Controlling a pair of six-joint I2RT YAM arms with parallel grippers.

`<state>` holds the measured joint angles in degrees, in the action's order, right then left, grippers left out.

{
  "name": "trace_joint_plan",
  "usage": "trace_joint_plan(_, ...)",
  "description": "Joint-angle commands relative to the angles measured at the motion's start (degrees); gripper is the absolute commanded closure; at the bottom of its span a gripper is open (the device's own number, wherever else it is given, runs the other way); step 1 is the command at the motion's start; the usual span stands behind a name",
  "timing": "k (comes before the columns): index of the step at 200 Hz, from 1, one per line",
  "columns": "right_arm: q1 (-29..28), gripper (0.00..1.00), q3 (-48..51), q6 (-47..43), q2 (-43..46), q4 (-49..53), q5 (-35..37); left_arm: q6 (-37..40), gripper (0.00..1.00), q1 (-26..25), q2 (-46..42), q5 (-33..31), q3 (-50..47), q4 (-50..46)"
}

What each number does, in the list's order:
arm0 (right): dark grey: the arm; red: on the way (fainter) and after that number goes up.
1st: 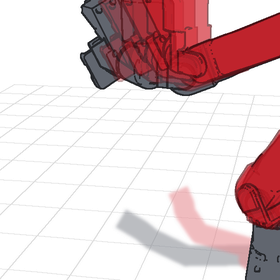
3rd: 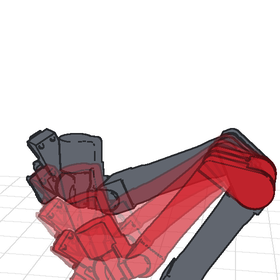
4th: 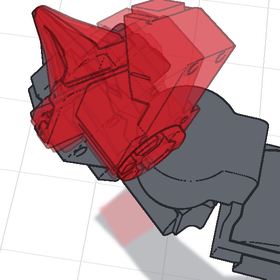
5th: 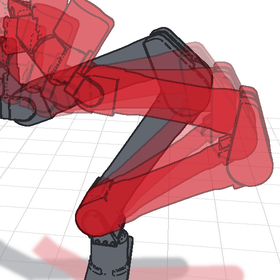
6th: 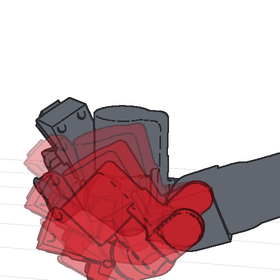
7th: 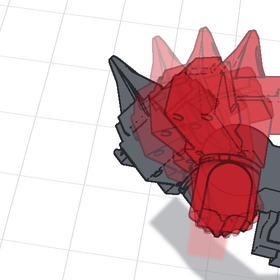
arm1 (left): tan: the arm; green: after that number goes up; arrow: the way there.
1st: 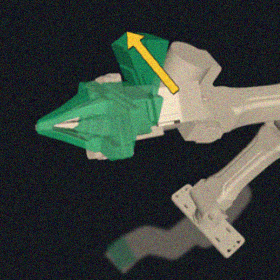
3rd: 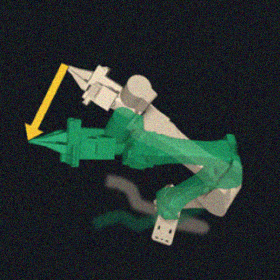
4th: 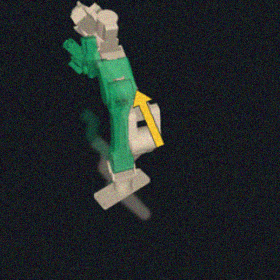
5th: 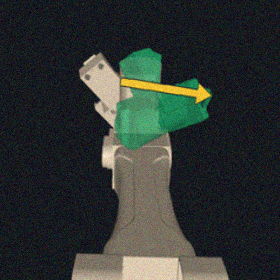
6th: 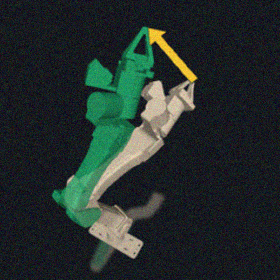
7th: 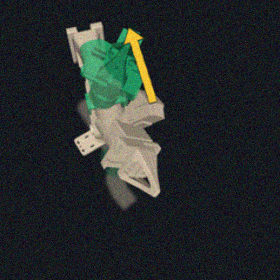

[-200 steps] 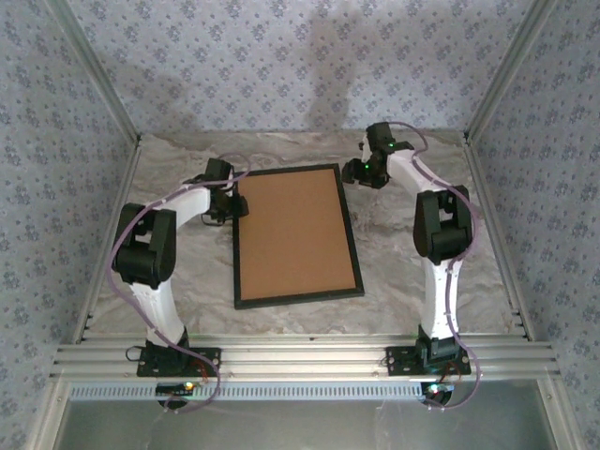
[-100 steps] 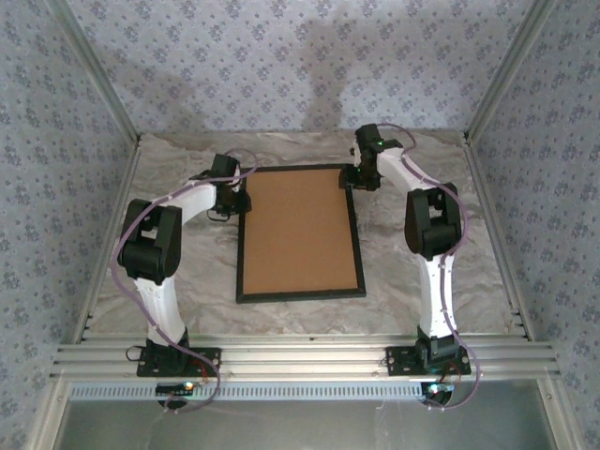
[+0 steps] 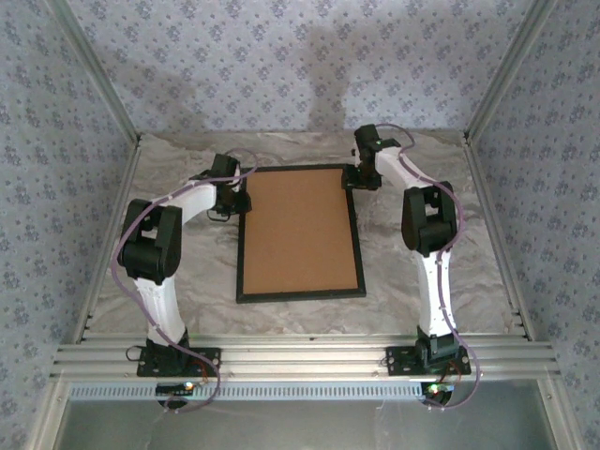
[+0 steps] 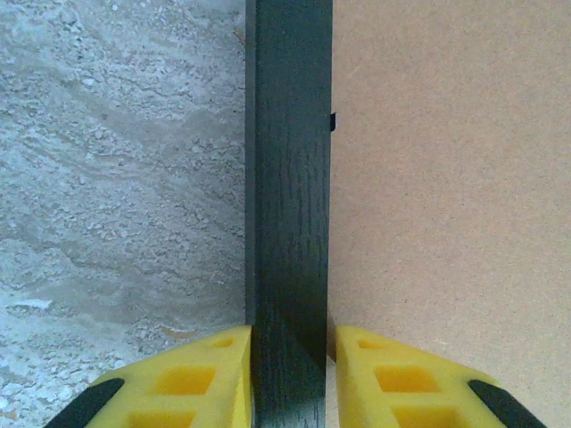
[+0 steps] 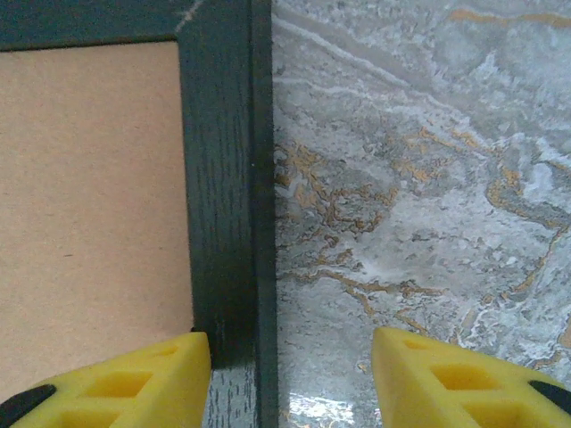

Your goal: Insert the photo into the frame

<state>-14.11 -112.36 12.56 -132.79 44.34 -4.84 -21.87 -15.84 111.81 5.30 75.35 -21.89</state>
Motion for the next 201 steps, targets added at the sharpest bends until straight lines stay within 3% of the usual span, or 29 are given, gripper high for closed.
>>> trace_joint_plan(1, 0.36, 0.49, -1.82, -0.79, -1.13, 1.48, 1.31, 0.86, 0.72, -0.98, 2.18, 1.51, -0.12, -2.14)
trace_joint_plan(201, -0.18, 0.48, -4.17, -1.0, -5.17, 2.18, -0.41, 0.33, 0.72, -1.35, 2.67, 2.79, -0.21, -2.03)
